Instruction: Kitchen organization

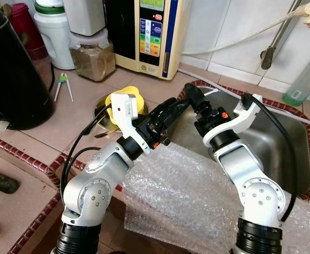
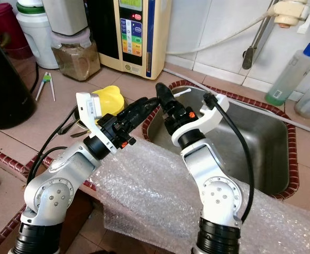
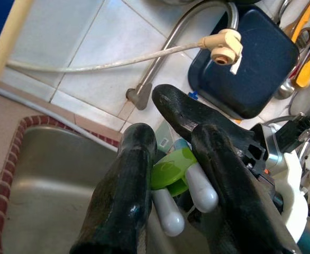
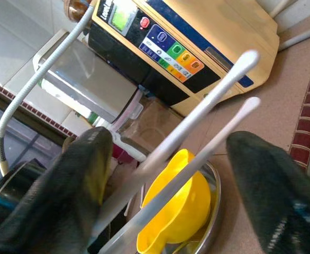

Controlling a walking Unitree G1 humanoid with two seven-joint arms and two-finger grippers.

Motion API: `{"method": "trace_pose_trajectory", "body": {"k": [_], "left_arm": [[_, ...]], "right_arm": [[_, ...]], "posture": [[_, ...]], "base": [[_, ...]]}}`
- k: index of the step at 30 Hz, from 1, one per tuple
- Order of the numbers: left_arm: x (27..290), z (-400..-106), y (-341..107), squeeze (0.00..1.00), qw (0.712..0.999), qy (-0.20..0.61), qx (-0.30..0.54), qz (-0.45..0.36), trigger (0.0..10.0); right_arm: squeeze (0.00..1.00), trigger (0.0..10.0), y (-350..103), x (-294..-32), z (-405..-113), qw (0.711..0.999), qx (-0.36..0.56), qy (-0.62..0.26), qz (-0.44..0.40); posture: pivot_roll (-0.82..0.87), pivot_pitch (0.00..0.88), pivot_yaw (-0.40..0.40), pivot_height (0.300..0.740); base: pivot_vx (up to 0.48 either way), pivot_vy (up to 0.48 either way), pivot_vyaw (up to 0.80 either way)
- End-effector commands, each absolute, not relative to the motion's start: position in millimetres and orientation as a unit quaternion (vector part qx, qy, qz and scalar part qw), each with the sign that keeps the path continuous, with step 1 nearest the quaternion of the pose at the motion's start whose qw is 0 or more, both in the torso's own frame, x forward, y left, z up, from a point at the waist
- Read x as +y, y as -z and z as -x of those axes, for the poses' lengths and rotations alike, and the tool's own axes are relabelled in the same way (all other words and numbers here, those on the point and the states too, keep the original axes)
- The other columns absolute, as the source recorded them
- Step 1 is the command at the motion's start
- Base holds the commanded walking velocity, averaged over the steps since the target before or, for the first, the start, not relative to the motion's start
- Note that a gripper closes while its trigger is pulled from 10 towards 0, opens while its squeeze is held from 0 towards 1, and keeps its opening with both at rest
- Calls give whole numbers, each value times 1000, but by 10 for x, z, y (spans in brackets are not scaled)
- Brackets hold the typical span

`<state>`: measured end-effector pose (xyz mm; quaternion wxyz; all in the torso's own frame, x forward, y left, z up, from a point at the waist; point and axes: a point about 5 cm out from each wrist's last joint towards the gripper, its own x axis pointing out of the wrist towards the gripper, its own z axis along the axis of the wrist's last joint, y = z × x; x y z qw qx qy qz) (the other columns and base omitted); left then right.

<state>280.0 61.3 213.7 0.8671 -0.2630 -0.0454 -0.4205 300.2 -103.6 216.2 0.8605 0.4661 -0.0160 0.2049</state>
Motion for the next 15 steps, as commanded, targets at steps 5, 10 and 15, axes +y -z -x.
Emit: {"method": "trace_pose_trajectory", "body": {"k": [5,10,15], "left_arm": [[550,-2740,-2174,0,857,444,-49,256,0],[552,-2741,-2171,0,858,443,-49,255,0],[553,-2744,-2172,0,862,442,-54,242,0]], "right_arm": [[0,0,-2325,-951,-3093,838,-39,-207,-503],[0,0,-2337,-985,-3114,836,-44,-199,-509],[0,0,-2327,-1024,-3116,838,-45,-191,-509]], "posture": [[15,84,-45,740],[12,85,-48,740],[10,85,-49,740]], "base": [[0,0,0],[0,0,0],[0,0,0]]}}
